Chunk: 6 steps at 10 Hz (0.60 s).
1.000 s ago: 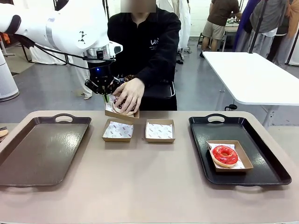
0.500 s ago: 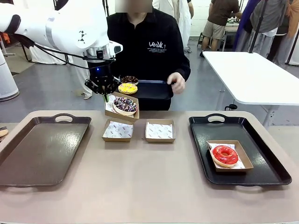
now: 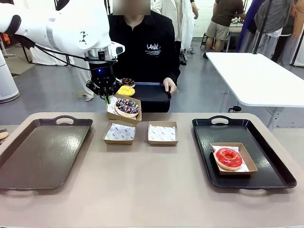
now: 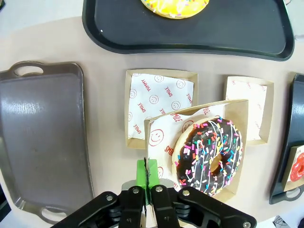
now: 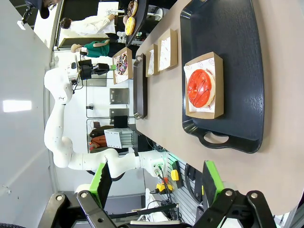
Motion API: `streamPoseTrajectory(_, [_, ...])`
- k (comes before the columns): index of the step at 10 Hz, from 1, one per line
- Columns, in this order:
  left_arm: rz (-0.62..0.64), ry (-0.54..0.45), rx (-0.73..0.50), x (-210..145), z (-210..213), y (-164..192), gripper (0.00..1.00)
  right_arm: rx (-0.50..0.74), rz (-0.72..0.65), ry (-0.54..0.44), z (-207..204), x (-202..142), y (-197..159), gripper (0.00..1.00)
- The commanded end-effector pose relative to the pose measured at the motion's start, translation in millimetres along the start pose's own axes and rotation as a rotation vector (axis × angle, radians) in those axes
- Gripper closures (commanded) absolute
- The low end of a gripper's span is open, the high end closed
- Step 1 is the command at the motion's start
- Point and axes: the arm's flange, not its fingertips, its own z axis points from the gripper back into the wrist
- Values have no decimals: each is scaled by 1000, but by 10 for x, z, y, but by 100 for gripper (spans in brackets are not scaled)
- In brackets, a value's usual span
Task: Individually package the donuts and arrange them on the tray.
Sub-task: Place the picked Paper togo box on the Handle tray while simultaneously picking up another Paper togo box from the table with the other hand.
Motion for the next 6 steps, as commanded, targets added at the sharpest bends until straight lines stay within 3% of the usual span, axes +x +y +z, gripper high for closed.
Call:
streamPoseTrajectory(1, [15, -2, 0, -14, 16, -3, 100, 3, -2, -2, 12, -2, 10, 0])
streamPoseTrajectory(6, [15, -2, 0, -14, 16, -3, 100, 3, -2, -2, 12, -2, 10, 0])
